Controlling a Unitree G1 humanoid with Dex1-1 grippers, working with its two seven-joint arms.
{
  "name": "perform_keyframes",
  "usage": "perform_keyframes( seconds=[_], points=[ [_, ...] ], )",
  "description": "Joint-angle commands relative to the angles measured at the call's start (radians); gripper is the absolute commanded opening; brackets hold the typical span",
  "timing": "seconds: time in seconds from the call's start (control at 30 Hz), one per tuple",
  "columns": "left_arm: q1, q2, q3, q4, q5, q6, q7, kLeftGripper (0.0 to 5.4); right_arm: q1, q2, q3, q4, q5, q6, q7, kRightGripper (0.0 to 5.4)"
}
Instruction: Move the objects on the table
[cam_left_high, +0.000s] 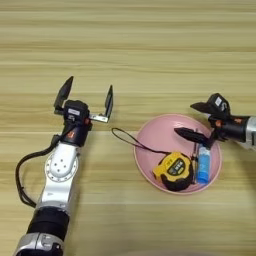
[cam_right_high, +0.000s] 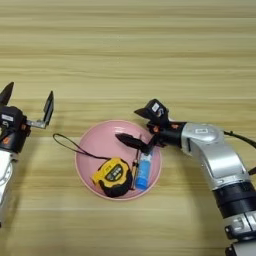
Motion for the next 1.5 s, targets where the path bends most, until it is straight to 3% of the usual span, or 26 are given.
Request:
perform_keyframes(
  seconds=[0.03,0.3,0.47,0.83,1.5],
  points=[
    [0.002,0.001,-0.006,0.0,0.02,-0.004,0.008,5.4,-0.039,-0.001,0.009,0.033,-0.018,0.051,-0.005,5.37],
    [-0.002,-0.001,-0.009,0.007,0.025,-0.007,0.011,5.4,-0.076,0.004,0.021,0.126,-0.056,0.086,-0.01,5.37],
    [-0.003,-0.002,-0.008,0.01,0.028,-0.008,0.014,5.4,-0.068,-0.004,0.032,0.111,-0.049,0.093,0.034,5.37],
    [-0.003,-0.003,-0.008,0.008,0.031,-0.009,0.015,5.4,0.011,-0.047,0.062,-0.032,-0.019,0.107,0.163,5.37],
    [-0.003,-0.009,-0.014,0.004,0.04,-0.007,0.021,5.4,0.113,-0.128,0.11,-0.178,0.01,0.131,0.294,5.37]
  ],
)
